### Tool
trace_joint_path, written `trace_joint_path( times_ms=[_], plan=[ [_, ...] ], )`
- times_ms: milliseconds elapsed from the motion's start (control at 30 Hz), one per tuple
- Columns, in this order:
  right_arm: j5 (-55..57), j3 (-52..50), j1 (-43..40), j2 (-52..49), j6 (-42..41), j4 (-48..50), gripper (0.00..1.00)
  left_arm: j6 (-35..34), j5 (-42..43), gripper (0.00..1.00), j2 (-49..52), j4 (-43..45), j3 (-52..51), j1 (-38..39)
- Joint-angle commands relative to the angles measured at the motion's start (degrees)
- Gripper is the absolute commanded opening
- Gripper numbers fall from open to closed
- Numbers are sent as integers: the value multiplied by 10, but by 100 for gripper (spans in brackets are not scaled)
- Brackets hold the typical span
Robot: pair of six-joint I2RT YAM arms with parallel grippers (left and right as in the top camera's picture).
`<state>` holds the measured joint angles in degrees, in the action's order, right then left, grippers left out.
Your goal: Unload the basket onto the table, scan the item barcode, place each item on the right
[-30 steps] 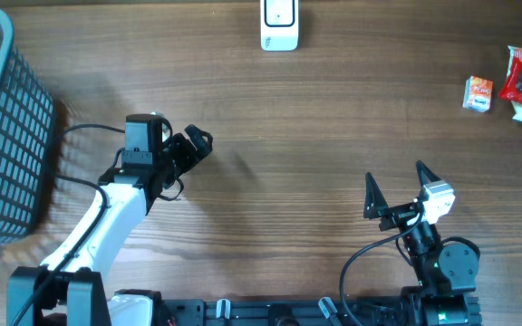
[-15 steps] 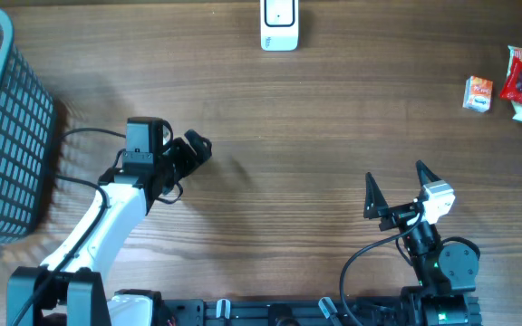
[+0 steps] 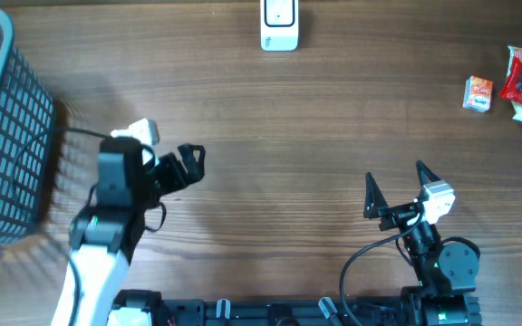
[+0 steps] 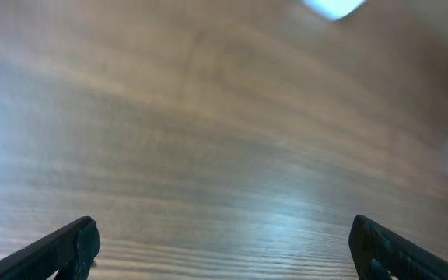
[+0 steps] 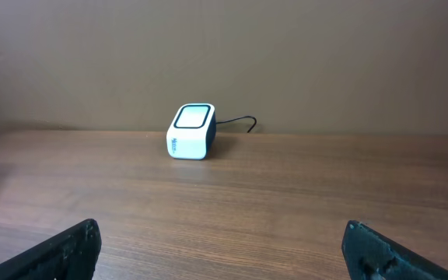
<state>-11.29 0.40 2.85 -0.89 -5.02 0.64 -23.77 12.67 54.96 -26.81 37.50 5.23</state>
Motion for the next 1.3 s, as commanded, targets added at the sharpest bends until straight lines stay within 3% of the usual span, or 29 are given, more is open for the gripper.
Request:
trace_joint_path(
  times_ms=[0,200,500,833,1267],
  plan=[
    [10,-1,2,7,5,1,100,64,-8,100,-94,0,-43,-2],
    [10,-1,2,7,5,1,100,71,-1,100,-213,-2,-97,0],
    [10,-1,2,7,5,1,100,73,-7,100,-262,-3,-118,5],
    [10,-1,2,7,5,1,100,73,-17,100,-438,-2,-218,-32],
    [10,-1,2,7,5,1,100,86,-17,100,-548,126,-301,-92]
  ],
)
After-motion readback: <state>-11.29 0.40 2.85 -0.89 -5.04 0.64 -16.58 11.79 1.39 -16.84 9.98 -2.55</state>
